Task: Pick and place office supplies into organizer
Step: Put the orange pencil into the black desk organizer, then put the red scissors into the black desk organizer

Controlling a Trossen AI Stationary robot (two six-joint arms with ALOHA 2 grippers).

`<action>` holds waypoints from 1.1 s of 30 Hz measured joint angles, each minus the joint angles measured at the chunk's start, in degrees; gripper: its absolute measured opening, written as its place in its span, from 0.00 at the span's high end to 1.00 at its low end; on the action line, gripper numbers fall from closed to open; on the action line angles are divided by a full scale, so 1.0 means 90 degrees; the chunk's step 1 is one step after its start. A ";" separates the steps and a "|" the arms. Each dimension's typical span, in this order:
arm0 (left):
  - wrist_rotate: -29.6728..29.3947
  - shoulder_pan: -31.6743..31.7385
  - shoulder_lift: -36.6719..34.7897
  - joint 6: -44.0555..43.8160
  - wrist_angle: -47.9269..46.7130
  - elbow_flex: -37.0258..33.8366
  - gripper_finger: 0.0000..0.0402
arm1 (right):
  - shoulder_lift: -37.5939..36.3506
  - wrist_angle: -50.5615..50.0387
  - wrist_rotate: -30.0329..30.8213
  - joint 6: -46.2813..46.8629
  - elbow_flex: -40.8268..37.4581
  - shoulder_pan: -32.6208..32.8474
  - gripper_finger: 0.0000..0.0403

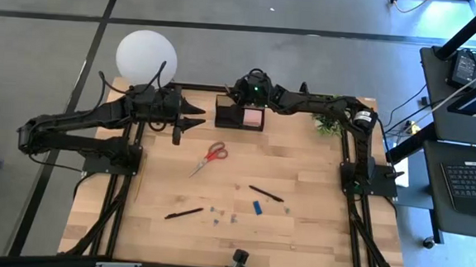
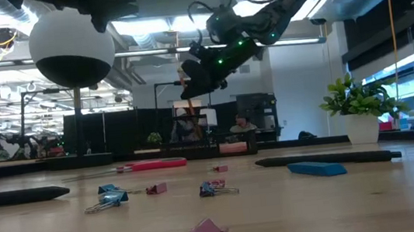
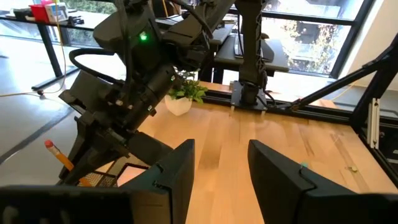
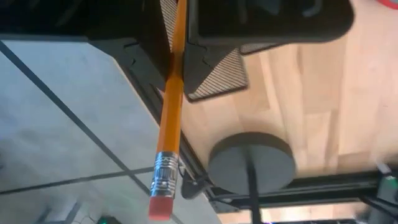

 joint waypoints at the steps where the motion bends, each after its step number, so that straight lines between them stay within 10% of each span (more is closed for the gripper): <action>1: 0.0000 0.0000 0.0000 -0.0002 0.0002 0.0000 0.64 | 0.0000 -0.0017 0.0000 0.0003 0.0000 -0.0020 0.93; 33: 0.0000 -0.0002 0.0005 -0.0129 -0.0151 0.0000 0.64 | 0.0367 -0.0007 0.0000 0.0275 0.0005 -0.0012 0.78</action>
